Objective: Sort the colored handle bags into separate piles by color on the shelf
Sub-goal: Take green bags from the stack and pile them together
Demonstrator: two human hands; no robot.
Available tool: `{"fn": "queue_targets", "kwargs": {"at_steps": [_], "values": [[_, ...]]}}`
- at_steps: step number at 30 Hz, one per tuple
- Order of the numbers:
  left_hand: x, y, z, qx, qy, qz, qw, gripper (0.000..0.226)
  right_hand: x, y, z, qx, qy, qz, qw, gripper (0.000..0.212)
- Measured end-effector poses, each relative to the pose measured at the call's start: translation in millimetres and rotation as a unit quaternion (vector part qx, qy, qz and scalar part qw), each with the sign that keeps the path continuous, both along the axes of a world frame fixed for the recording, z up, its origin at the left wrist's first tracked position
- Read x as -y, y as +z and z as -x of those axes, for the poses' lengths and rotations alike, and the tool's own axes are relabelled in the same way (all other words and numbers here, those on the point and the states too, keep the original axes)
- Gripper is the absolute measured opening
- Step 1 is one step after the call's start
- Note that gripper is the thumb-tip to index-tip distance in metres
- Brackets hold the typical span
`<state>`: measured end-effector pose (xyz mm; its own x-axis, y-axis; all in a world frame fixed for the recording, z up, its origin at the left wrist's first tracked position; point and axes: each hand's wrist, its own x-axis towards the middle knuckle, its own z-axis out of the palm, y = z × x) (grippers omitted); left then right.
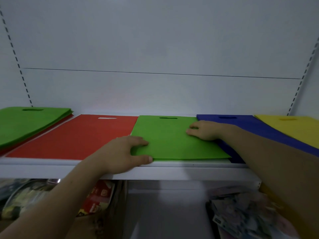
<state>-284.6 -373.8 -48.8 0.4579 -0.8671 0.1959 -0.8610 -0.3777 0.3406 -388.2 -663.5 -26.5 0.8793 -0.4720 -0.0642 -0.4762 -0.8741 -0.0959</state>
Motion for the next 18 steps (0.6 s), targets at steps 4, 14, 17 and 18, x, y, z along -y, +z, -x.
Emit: {"fn": "queue_targets", "kwargs": {"at_steps": [4, 14, 17, 18], "values": [[-0.6, 1.2, 3.2, 0.01, -0.005, -0.014, 1.0, 0.105, -0.1, -2.7, 2.9, 0.009, -0.003, 0.0, 1.0, 0.063], [2.1, 16.4, 11.3, 0.004, 0.026, -0.092, 0.995, 0.079, -2.9, 12.1, 1.7, 0.017, 0.009, -0.004, 1.0, 0.064], [4.5, 24.9, 12.7, -0.013, 0.049, -0.08, 0.995, 0.088, -5.4, 16.2, -5.5, 0.043, 0.028, 0.003, 0.999, 0.067], [4.9, 27.7, 13.3, -0.016, 0.058, -0.073, 0.996, 0.088, -7.6, 18.0, -8.7, 0.046, 0.036, 0.002, 0.998, 0.067]]}}
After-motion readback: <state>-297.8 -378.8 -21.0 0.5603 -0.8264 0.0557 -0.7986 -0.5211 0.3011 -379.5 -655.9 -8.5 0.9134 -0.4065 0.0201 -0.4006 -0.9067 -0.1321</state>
